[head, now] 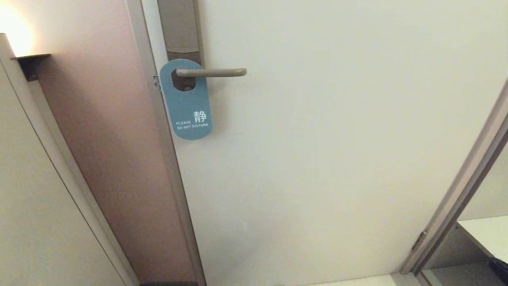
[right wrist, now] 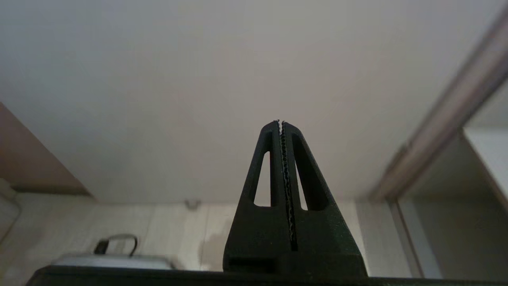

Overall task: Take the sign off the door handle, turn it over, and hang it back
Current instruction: Take down the sign

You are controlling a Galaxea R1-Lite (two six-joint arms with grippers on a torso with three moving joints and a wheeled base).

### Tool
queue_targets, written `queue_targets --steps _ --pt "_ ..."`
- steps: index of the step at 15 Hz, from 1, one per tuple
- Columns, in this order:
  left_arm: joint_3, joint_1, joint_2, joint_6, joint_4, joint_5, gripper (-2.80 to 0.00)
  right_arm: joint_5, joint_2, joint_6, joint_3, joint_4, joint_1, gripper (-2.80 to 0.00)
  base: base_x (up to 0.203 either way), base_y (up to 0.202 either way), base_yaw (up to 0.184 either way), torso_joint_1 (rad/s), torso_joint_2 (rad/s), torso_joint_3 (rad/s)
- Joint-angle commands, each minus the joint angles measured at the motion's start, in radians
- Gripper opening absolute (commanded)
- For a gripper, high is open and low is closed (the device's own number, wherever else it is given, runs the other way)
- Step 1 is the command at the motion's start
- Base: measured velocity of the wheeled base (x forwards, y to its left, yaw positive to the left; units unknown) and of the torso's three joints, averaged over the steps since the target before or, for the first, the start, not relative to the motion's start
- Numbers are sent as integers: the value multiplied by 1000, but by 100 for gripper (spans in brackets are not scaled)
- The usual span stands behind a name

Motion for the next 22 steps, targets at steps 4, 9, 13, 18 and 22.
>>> queue_targets --steps 4,9,13,18,22 --pt "0 -1 0 0 0 1 -280 -33 -332 9 2 263 20 -280 0 0 0 0 0 0" --pt "0 1 0 0 0 1 -280 -54 -521 -2 1 347 35 -280 0 0 0 0 0 0" --pt "0 0 0 -1 0 1 -280 -52 -592 -3 3 350 36 -280 0 0 0 0 0 0" --pt "0 1 0 0 1 1 -280 -54 -592 8 3 349 36 -280 0 0 0 0 0 0" --pt "0 1 0 -1 0 1 -280 -54 -592 8 3 349 36 -280 0 0 0 0 0 0"
